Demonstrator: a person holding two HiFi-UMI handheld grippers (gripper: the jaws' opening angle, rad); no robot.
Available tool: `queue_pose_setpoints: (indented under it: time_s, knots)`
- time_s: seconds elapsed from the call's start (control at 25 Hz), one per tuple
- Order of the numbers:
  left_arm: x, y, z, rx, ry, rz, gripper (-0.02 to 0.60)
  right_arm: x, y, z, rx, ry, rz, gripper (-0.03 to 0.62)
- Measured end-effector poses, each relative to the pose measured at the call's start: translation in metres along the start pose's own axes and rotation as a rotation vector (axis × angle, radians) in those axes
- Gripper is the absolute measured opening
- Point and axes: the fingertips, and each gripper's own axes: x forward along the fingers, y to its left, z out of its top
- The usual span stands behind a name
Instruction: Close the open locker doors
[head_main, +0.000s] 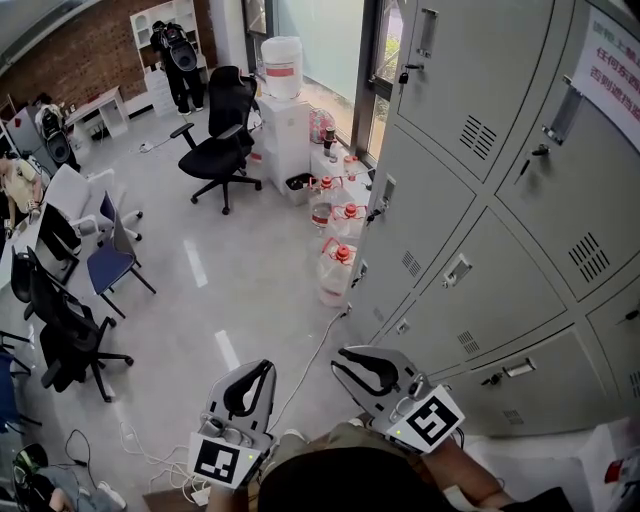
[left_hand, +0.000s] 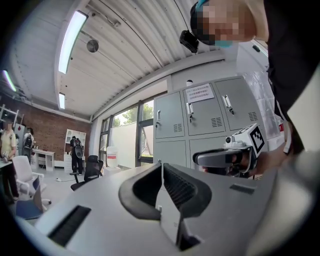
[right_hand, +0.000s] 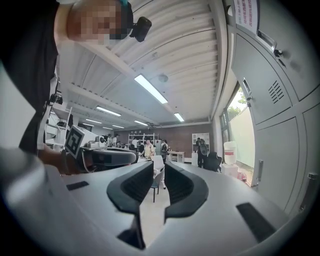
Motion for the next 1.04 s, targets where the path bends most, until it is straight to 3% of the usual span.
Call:
queue_pose_setpoints:
  time_s: [0.16,1.04]
  knots:
    - [0.006,-0.001,-0.005,-0.005,0.005,-0.013,0.009,0.000,0.000,-0.005,-0.035,0.014,0.006,0.069]
    - [0.026,-0.003,-0.019,-0.050,0.017,-0.080,0.008,0.001,-0.006,-0.022,0.015,0.044,-0.006,0.069]
